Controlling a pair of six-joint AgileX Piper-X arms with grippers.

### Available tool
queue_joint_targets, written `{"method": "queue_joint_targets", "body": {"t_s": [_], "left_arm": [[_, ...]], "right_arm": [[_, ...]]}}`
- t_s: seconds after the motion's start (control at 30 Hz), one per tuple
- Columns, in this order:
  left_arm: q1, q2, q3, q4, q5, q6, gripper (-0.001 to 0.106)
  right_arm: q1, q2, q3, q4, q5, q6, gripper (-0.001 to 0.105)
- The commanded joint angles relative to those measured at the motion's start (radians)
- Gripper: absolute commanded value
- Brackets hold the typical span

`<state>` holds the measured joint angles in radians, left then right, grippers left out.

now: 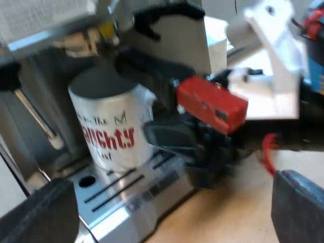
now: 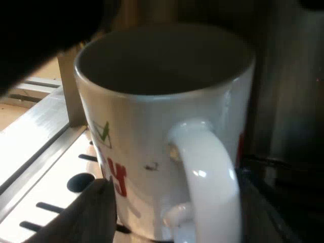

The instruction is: Place mug into machine

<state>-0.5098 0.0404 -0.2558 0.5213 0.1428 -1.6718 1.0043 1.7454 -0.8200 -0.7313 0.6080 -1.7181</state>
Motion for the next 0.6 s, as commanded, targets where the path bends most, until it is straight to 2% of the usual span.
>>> {"method": "queue_joint_targets", "body": {"t_s": [0.03,0.2,0.33,0.43,0.57,0.6], "left_arm": [[-0.002,-0.003,-0.016,-0.010,-0.021,-0.002,0.078],[-0.002,-0.003,-0.056,-0.010,-0.021,-0.002,0.078],[-0.002,-0.005,-0.094,-0.010,-0.021,-0.002,0.078],[-0.002,-0.005,-0.133,0.002,-0.017,-0.002,0.078],[-0.002,-0.007,-0.202,0.096,-0.011,-0.002,0.078],[-0.002,-0.007,-0.228,0.133,-0.011,-0.002,0.078]], "right_arm": [[0.003,-0.051,0.041,0.043,0.016,-0.009,0.052],[0.028,-0.175,0.138,0.072,-0.009,-0.001,0.052],[0.051,-0.236,0.173,0.089,-0.015,-0.001,0.052],[0.099,-0.366,0.195,0.189,-0.005,-0.006,0.051],[0.134,-0.465,0.195,0.254,0.006,-0.006,0.033],[0.147,-0.509,0.195,0.277,0.023,-0.006,0.023]]}}
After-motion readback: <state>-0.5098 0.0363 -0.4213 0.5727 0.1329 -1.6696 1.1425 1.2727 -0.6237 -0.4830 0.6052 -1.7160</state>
